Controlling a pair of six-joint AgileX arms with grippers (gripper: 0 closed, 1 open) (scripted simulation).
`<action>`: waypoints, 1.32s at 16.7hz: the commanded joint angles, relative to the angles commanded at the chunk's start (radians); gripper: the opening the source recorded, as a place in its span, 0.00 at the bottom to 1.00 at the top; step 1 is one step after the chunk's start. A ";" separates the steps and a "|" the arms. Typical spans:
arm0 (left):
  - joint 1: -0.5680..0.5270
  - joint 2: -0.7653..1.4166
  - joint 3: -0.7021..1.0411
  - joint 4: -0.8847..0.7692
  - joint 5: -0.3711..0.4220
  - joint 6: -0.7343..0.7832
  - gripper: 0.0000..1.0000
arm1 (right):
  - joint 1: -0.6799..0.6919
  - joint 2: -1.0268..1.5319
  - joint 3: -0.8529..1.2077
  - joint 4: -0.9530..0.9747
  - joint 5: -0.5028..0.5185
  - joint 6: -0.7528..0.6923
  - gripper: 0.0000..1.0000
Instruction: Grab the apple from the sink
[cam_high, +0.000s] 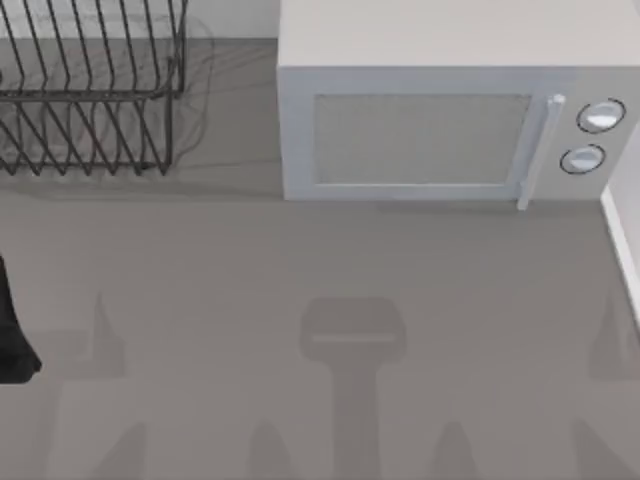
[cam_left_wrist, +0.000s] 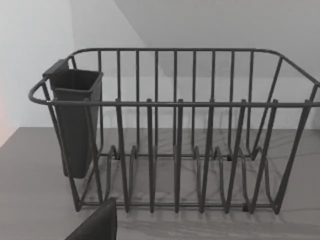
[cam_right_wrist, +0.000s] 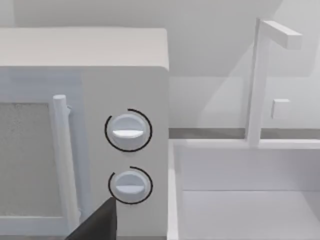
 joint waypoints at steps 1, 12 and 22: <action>0.000 0.000 0.000 0.000 0.000 0.000 1.00 | 0.000 0.000 0.000 0.000 0.000 0.000 1.00; 0.000 0.000 0.000 0.000 0.000 0.000 1.00 | -0.013 0.062 0.059 -0.038 0.000 -0.012 1.00; 0.000 0.000 0.000 0.000 0.000 0.000 1.00 | -0.155 0.871 0.719 -0.466 0.001 -0.147 1.00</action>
